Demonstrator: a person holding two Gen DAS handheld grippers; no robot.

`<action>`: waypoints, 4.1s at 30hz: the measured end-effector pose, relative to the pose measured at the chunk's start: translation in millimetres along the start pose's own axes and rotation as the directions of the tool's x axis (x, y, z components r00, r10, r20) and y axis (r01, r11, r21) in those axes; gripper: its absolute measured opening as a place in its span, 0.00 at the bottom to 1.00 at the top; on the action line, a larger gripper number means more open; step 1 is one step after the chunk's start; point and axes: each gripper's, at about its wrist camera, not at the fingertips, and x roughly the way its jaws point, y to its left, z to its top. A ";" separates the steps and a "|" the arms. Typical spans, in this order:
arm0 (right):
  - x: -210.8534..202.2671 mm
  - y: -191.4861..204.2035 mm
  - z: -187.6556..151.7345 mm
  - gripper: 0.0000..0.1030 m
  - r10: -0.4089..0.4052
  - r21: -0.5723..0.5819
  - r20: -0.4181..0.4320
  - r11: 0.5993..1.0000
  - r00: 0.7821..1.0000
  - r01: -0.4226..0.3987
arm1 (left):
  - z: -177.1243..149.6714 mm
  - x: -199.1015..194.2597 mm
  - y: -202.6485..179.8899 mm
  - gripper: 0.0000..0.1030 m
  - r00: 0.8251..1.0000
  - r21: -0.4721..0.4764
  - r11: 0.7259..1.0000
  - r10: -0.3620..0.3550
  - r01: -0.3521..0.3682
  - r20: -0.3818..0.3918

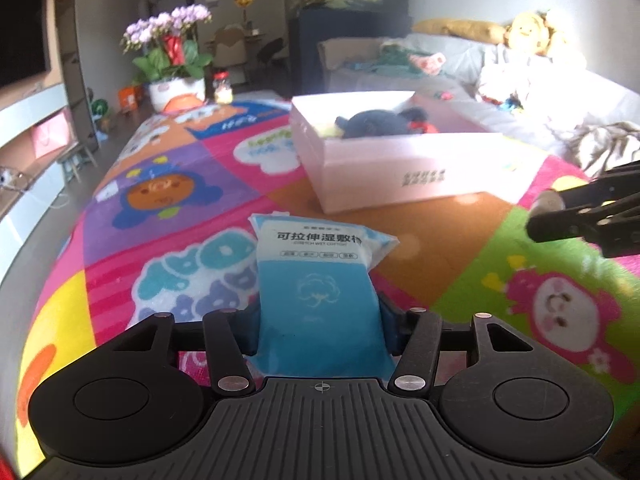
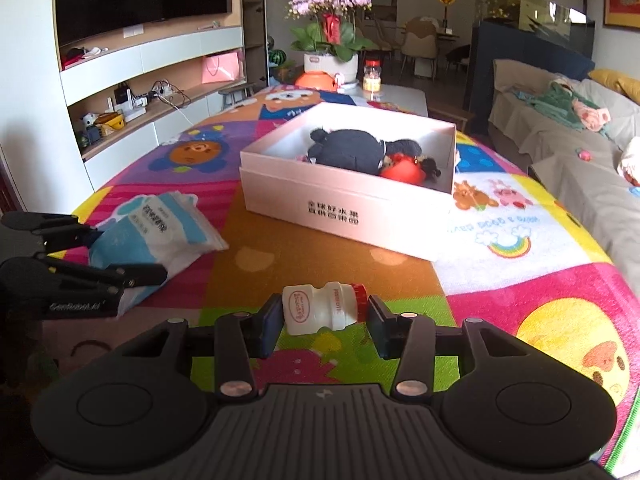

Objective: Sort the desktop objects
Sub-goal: 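Close the right gripper on the yogurt bottle while the left lifts the wipes pack, then carry the wipes pack over the white box while the right carries the yogurt bottle, then open the left gripper to drop the wipes pack into the white box, then lower the yogurt bottle into the white box and open the right gripper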

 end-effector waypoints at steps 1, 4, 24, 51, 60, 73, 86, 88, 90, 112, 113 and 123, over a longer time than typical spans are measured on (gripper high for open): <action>-3.2 0.2 0.7 0.43 0.001 0.000 0.009 1.000 1.000 -0.001 | 5.0 -4.8 0.1 0.57 1.000 -0.003 1.000 -0.004 0.004 0.018; -11.7 0.1 3.8 0.43 0.010 0.006 0.037 1.000 0.999 -0.010 | 28.6 -11.8 0.9 0.57 0.997 -0.021 0.999 -0.026 0.028 0.079; 13.2 -42.1 7.0 0.43 -0.007 0.137 0.034 0.991 0.999 0.002 | 176.8 172.7 -18.1 0.57 0.993 0.054 0.994 0.096 -0.100 0.069; 37.4 -65.0 94.1 0.43 -0.076 0.078 0.122 0.995 0.990 0.067 | 100.5 65.7 -14.6 0.98 0.974 0.033 0.995 -0.097 0.092 0.204; 117.6 -93.7 178.2 0.52 -0.121 0.128 0.038 0.985 0.992 0.115 | 57.8 66.2 26.3 0.98 0.984 -0.172 0.979 -0.079 0.106 0.158; 166.4 -15.5 193.6 0.52 0.035 0.006 -0.097 0.999 0.995 -0.035 | 41.3 70.2 40.0 0.99 0.977 -0.254 0.953 -0.121 0.164 0.175; 154.6 6.5 164.3 0.55 0.008 -0.096 -0.109 0.995 0.994 -0.018 | 38.6 77.6 39.0 1.00 0.984 -0.261 0.954 -0.115 0.147 0.132; 128.0 -0.3 155.9 0.59 0.006 -0.062 -0.044 0.998 0.999 -0.009 | 38.2 77.6 34.2 1.00 0.985 -0.235 0.961 -0.120 0.146 0.122; 98.2 -8.2 141.8 0.73 -0.005 -0.027 0.021 1.000 1.000 0.006 | 37.8 75.5 25.7 1.00 0.988 -0.195 0.973 -0.103 0.125 0.119; 84.1 -29.9 4.7 1.00 -0.160 0.096 -0.069 0.981 0.985 0.166 | 23.2 69.8 -29.3 1.00 0.969 -0.199 0.949 0.231 -0.244 -0.087; 86.4 -31.8 6.0 1.00 -0.154 0.098 -0.069 0.982 0.986 0.161 | 23.4 69.8 -28.7 1.00 0.969 -0.200 0.949 0.230 -0.244 -0.087; 84.3 -34.0 -3.7 1.00 -0.149 0.121 -0.007 0.981 0.989 0.149 | 22.8 70.2 -28.7 1.00 0.970 -0.204 0.949 0.227 -0.241 -0.088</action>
